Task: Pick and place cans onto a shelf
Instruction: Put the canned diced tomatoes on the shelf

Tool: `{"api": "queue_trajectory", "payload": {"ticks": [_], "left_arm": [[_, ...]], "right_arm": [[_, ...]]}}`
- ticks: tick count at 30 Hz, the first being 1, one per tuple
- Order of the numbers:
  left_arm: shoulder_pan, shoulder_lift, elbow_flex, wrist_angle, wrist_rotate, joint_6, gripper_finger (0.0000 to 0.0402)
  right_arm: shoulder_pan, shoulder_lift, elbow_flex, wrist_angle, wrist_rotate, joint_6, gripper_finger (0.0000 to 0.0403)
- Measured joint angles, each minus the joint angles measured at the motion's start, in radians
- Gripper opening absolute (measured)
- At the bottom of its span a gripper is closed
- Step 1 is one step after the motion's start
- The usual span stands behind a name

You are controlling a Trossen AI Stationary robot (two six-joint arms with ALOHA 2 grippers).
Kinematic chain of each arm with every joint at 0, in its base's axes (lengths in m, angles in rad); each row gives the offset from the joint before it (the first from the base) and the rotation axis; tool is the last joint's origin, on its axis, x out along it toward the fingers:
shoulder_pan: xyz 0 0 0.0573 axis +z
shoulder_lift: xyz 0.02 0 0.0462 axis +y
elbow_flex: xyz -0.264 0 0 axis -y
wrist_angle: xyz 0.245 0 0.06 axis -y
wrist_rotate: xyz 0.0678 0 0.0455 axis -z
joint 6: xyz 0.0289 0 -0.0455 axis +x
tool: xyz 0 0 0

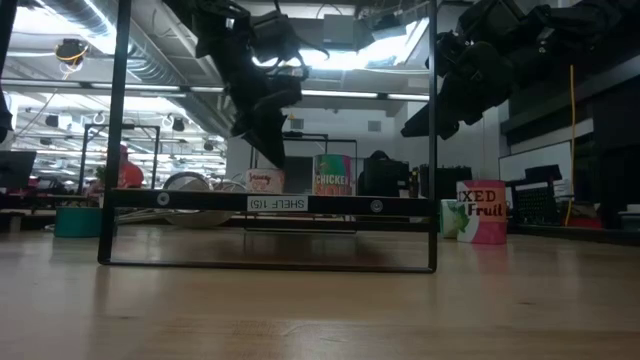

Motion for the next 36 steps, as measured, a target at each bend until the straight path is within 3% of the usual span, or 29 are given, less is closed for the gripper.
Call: {"api": "queue_trajectory", "payload": {"ticks": [7,13,17,26,31,36], "left_arm": [[0.029,-0.012,0.024,0.011,-0.024,0.029,0.0056],[0.068,-0.011,0.126,-0.075,-0.030,0.079,0.0087],[0.089,-0.011,0.218,-0.188,-0.055,0.128,0.0104],[0.202,-0.043,0.411,-0.500,-0.091,0.234,0.0103],[0.311,-0.146,0.361,-0.513,-0.064,0.249,0.0105],[0.432,-0.272,0.177,-0.443,0.059,0.243,0.0105]], "right_arm": [[0.000,0.000,0.000,0.000,0.000,-0.002,0.0132],[0.000,0.000,0.000,0.000,0.000,-0.001,0.0132],[0.000,0.000,0.000,0.000,0.000,-0.001,0.0132],[0.000,0.000,0.000,0.000,0.000,0.000,0.0132],[0.000,0.000,0.000,0.000,0.000,0.000,0.0132],[0.000,0.000,0.000,0.000,0.000,-0.002,0.0132]]}}
